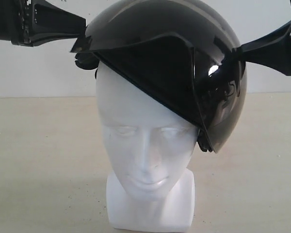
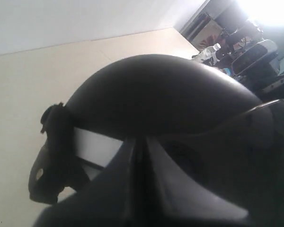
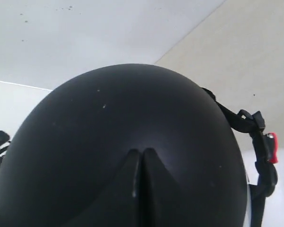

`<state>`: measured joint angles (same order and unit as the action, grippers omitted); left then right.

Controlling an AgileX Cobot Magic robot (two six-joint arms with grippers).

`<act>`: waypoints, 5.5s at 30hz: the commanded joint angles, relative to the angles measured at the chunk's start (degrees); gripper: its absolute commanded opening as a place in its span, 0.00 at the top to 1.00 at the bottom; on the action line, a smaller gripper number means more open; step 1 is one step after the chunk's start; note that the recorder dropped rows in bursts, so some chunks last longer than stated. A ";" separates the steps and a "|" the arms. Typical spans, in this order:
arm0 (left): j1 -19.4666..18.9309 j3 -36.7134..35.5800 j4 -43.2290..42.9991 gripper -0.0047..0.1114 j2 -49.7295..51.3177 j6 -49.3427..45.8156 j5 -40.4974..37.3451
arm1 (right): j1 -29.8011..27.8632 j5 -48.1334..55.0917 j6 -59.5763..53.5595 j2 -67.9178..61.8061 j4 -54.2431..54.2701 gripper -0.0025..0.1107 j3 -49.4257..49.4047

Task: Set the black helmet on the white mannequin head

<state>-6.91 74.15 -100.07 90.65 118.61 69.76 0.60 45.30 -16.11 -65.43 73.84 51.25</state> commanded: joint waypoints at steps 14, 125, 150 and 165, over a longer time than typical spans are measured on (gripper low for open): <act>-0.01 -6.93 0.12 0.92 -2.30 -2.99 0.20 | 0.01 9.24 -2.30 3.80 4.31 0.98 0.32; 4.04 2.53 0.12 0.92 -0.19 0.92 0.20 | -0.10 2.55 -4.17 -8.67 6.72 0.98 -7.02; -1.23 3.85 4.43 0.92 -3.27 -0.16 0.20 | -0.10 -5.86 2.84 2.41 -17.99 0.98 12.78; -1.10 6.32 6.30 0.92 3.66 -1.63 0.20 | -0.10 17.94 -9.54 -20.64 -10.41 0.98 35.09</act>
<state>-7.94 78.86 -94.70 94.00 117.39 69.93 0.55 60.84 -21.74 -83.85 60.14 85.39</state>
